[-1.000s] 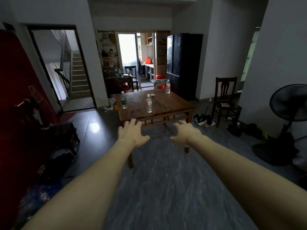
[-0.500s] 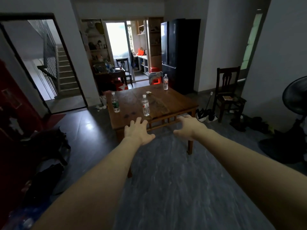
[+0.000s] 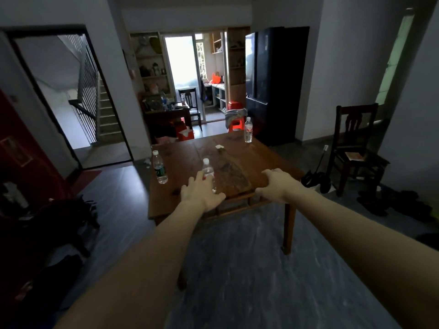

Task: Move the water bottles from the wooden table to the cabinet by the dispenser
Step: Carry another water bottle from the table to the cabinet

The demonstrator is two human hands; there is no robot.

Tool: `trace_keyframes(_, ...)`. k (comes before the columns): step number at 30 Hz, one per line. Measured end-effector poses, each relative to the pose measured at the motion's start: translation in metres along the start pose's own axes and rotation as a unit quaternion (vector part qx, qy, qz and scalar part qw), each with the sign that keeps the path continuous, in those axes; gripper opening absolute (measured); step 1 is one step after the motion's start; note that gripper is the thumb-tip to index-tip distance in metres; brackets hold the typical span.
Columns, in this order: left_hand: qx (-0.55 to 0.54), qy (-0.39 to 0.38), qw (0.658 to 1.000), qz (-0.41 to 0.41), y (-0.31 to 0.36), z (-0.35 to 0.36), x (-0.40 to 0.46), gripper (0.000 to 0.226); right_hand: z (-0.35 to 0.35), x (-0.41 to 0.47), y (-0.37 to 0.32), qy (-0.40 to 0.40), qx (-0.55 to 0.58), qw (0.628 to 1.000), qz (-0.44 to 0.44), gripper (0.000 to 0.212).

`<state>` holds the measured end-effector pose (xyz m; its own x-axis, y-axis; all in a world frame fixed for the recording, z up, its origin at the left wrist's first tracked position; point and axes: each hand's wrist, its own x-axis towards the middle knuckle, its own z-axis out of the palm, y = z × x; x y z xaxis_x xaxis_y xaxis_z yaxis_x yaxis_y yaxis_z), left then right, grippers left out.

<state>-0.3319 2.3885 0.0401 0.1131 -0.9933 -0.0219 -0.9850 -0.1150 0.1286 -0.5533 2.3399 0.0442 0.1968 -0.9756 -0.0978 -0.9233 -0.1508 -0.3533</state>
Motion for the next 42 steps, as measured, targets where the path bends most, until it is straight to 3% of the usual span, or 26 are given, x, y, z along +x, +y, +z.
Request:
trace_keyframes(14,0.015,-0.038,0.996,-0.073,-0.037,0.031,0.183,0.072,0.023,0.204,-0.004,-0.074,-0.014,0.996,-0.053,0.084)
trace_keyframes(19,-0.013,-0.032,0.992,-0.122,-0.067,0.040,0.256,0.075,0.016,0.290,-0.024,-0.071,-0.023,0.995,-0.071,0.070)
trace_keyframes(23,-0.014,-0.049,0.988,-0.147,-0.091,0.059,0.306,0.078,0.018,0.355,-0.032,-0.062,-0.019,0.995,-0.072,0.074)
trace_keyframes(29,-0.007,-0.119,0.977,-0.177,-0.113,0.093,0.350,0.079,0.055,0.418,-0.029,-0.137,-0.012,0.989,-0.056,0.075)
trace_keyframes(42,-0.049,-0.224,0.938,-0.259,-0.123,0.140,0.408,0.077,0.140,0.550,-0.031,-0.230,0.024,0.965,-0.122,0.073)
